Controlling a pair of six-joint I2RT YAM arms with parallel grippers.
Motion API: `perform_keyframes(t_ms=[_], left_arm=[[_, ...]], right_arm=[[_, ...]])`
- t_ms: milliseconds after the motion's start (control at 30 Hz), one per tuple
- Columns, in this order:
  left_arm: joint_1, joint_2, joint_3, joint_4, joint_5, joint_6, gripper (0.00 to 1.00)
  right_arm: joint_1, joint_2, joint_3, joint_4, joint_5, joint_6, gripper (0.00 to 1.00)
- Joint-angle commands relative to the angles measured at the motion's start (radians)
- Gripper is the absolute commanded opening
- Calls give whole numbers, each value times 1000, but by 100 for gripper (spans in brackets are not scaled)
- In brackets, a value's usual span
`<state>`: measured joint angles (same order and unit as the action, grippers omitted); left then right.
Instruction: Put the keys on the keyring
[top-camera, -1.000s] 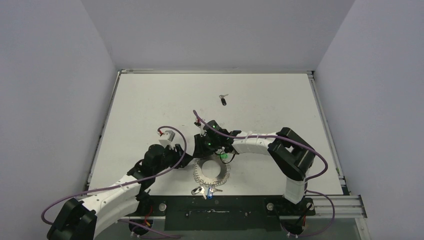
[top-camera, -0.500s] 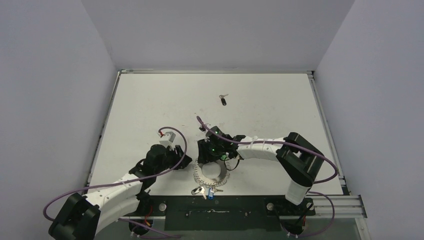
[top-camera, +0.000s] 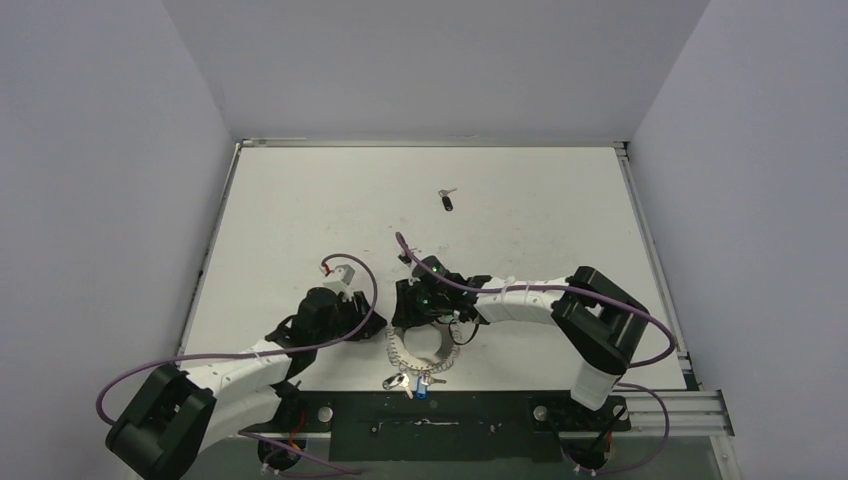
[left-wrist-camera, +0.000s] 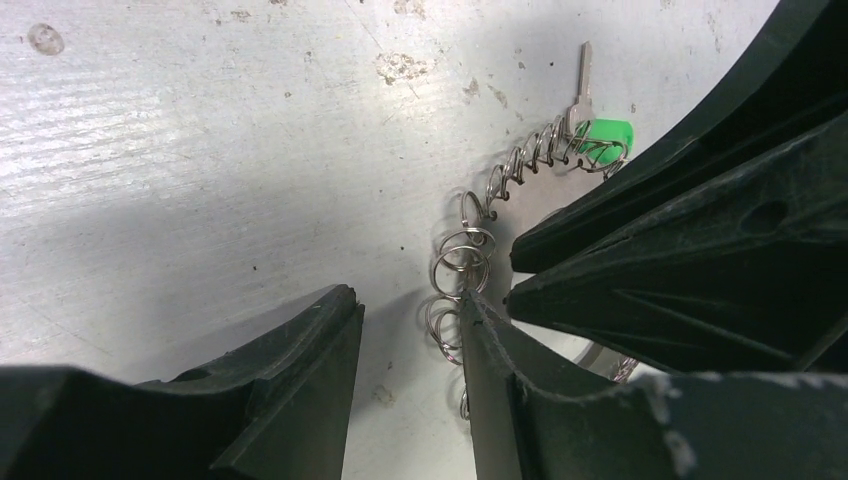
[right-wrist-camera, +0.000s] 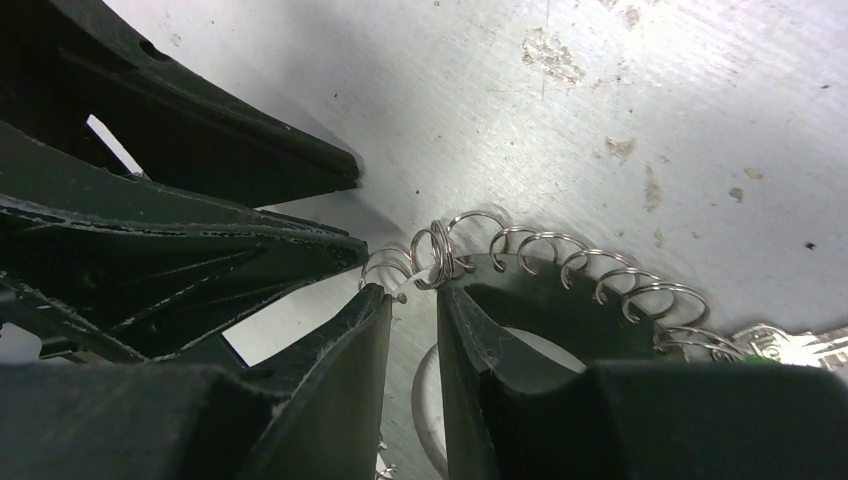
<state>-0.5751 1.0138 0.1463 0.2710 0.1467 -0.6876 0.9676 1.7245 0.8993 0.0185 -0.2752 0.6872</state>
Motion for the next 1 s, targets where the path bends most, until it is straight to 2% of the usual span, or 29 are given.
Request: perform_keyframes(t_ms=[0,333,600,767,967], left_arm=[[3,25,5,77,19,-22,39],[1,95,4,131,33,-39,39],[1,121,2,153,43,-40,34],[1,84,2,126,48,-7,32],[2,-36,-8,65,30,37,35]], right_arm=[[14,22,10,91,-13,18,26],[14,63,34,90,-1,11,31],[13,85,61,107,-23,10,23],[11,78,56,109,-29,-6,22],[11,74,47,152,-90,-46,20]])
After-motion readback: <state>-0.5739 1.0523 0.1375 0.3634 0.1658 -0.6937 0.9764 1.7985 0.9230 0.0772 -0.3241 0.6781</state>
